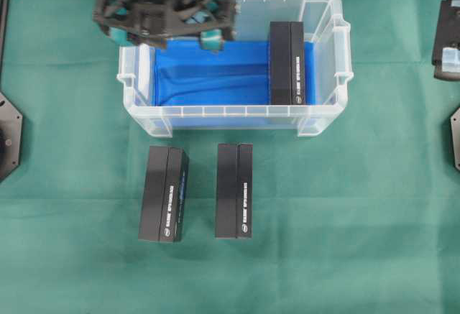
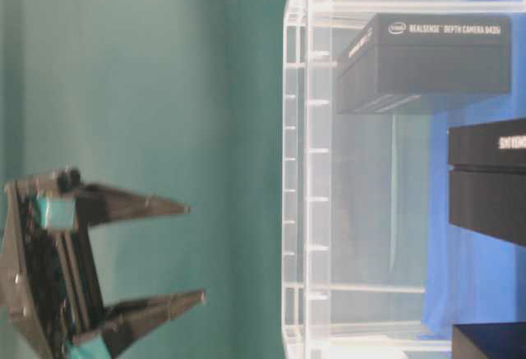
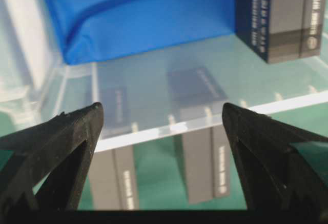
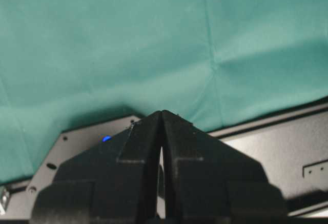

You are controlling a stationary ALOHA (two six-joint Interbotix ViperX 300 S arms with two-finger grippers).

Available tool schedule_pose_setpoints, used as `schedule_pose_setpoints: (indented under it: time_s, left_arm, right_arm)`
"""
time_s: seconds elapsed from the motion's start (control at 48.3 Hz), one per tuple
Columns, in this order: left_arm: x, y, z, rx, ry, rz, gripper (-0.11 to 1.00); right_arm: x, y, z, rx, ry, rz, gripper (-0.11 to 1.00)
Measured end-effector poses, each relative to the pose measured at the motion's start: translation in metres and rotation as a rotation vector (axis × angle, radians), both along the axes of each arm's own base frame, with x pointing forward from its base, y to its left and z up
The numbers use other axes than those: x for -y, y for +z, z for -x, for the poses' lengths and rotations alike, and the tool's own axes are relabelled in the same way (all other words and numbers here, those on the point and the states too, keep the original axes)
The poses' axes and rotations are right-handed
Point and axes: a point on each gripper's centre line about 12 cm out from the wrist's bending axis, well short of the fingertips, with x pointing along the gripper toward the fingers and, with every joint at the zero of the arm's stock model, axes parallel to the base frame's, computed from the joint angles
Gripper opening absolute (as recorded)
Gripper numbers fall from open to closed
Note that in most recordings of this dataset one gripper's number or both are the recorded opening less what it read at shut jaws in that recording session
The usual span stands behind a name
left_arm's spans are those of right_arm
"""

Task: Take the box out of the case with the left arm.
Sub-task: 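Swing the open left gripper over the right box in the case, then lower the left gripper and close it on the right box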

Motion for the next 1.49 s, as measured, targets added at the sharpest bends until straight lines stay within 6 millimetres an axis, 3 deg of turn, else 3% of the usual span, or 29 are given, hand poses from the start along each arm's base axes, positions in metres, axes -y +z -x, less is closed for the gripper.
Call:
schedule_pose_setpoints:
  time_s: [0.248, 0.787, 0.994, 1.491]
  left_arm:
    - [-0.007, -0.007, -0.046, 0.023, -0.008, -0.004, 0.92]
    - [-0.008, -0.026, -0.121, 0.032, -0.036, -0.005, 0.92]
    - [-0.008, -0.033, -0.133, 0.025, -0.039, -0.002, 0.92]
    - [-0.008, -0.037, -0.133, 0.004, -0.037, 0.003, 0.92]
  right_arm:
    - [0.000, 0.000, -0.001, 0.010, 0.002, 0.002, 0.02]
    - [0.000, -0.001, -0.001, 0.007, 0.002, 0.002, 0.02]
    - [0.000, -0.002, -0.001, 0.004, 0.004, 0.002, 0.02]
    - [0.000, -0.002, -0.001, 0.005, 0.005, 0.003, 0.02]
